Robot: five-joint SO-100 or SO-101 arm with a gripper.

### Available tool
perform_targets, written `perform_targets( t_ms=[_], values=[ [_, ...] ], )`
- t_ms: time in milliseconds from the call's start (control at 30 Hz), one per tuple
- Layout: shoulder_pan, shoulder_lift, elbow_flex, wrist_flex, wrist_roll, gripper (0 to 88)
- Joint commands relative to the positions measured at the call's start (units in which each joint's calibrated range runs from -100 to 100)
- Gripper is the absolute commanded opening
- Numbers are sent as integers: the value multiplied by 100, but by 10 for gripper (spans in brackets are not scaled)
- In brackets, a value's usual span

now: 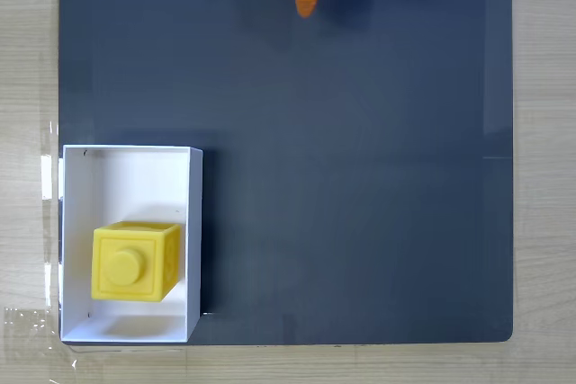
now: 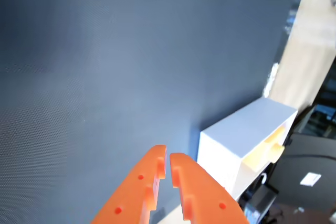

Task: Grasp a yellow block and put it in the box

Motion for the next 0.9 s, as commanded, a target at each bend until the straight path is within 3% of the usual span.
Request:
perform_targets(
  t_ms=[0,233,867],
  values=[
    [182,-848,595,88,131,11],
    [233,-1382,830,1362,105,11],
    [207,-1382,803,1414,115,11]
  ],
)
